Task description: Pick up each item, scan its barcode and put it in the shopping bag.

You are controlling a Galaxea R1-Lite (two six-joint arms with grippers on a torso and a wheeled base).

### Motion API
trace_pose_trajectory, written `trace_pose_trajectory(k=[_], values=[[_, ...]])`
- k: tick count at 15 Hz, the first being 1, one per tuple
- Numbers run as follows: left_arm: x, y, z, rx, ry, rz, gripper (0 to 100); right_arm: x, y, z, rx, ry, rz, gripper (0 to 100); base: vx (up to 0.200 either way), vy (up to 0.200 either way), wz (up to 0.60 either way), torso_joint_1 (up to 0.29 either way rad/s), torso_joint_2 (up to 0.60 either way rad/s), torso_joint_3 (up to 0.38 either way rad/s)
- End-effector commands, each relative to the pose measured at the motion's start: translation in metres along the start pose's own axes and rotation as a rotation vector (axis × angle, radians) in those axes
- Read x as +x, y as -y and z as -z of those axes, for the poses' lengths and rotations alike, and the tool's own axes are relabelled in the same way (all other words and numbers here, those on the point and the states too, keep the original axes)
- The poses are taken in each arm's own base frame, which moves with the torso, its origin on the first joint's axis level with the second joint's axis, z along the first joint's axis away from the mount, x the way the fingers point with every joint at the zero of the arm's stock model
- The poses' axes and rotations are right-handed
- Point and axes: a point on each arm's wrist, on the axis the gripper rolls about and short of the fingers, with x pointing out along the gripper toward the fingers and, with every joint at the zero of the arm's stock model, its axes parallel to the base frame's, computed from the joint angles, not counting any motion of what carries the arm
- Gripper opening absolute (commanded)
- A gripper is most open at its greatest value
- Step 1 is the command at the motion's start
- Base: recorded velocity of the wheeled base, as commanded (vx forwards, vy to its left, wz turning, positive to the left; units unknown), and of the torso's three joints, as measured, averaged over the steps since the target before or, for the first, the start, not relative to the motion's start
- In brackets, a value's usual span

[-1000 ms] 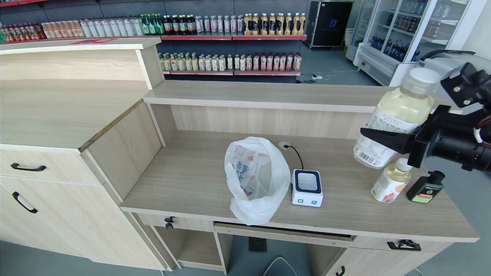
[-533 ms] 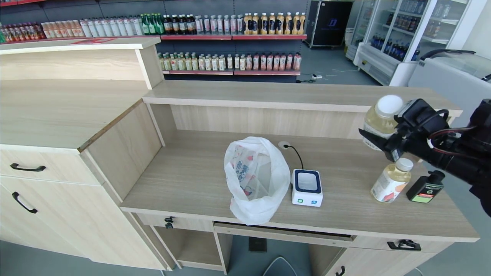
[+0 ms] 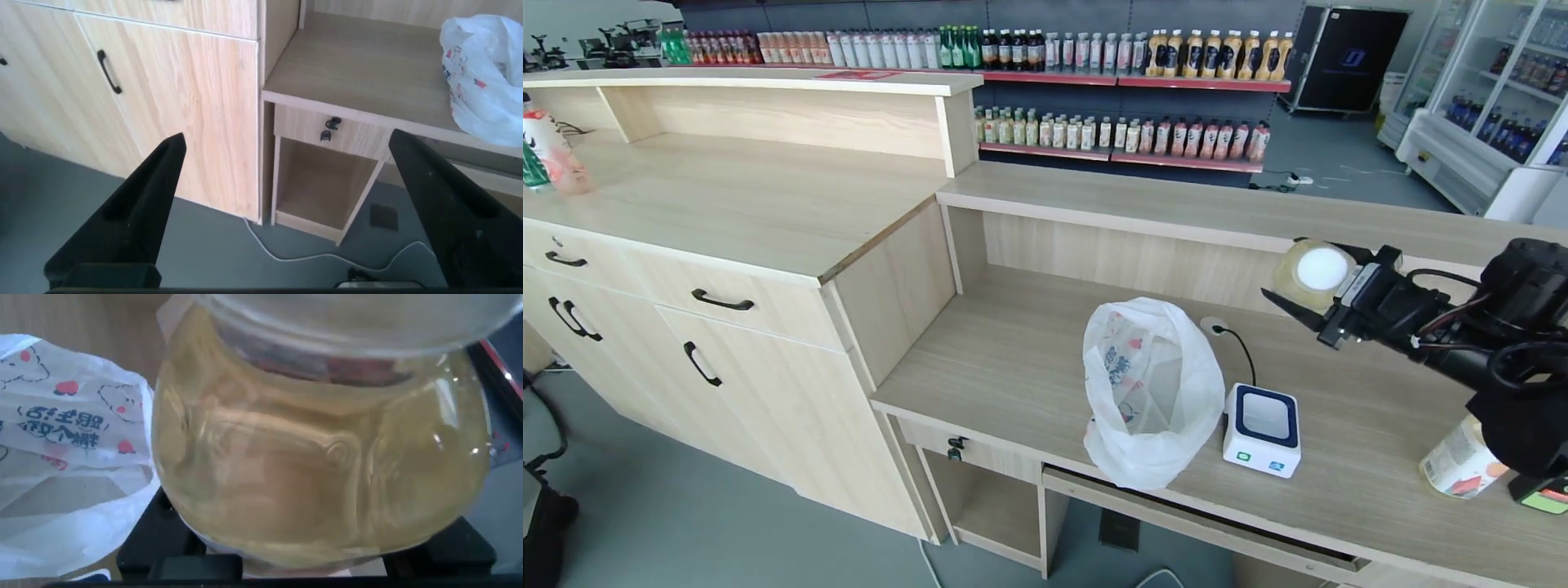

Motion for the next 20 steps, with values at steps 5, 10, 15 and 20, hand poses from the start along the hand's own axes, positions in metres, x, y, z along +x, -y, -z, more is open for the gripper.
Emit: trace_pose_trajectory(k=[5, 10, 15, 20], values=[[0.000, 0.000, 0.000, 0.000, 0.001, 0.000, 100, 0.001, -0.046, 0.067, -0.082, 0.008, -0.136, 0, 0.000, 0.000, 0.00, 0.000, 0.00, 0.000], [0.000, 0.000, 0.000, 0.000, 0.001, 0.000, 100, 0.002, -0.066, 0.079, -0.033, -0.028, -0.194, 0, 0.000, 0.000, 0.00, 0.000, 0.00, 0.000], [0.000, 0.000, 0.000, 0.000, 0.001, 0.000, 100, -0.001, -0.076, 0.092, -0.039, -0.054, -0.233, 0, 0.000, 0.000, 0.00, 0.000, 0.00, 0.000], [0.000, 0.000, 0.000, 0.000, 0.001, 0.000, 100, -0.008, -0.084, 0.104, -0.095, -0.082, -0.274, 0, 0.000, 0.000, 0.00, 0.000, 0.00, 0.000]])
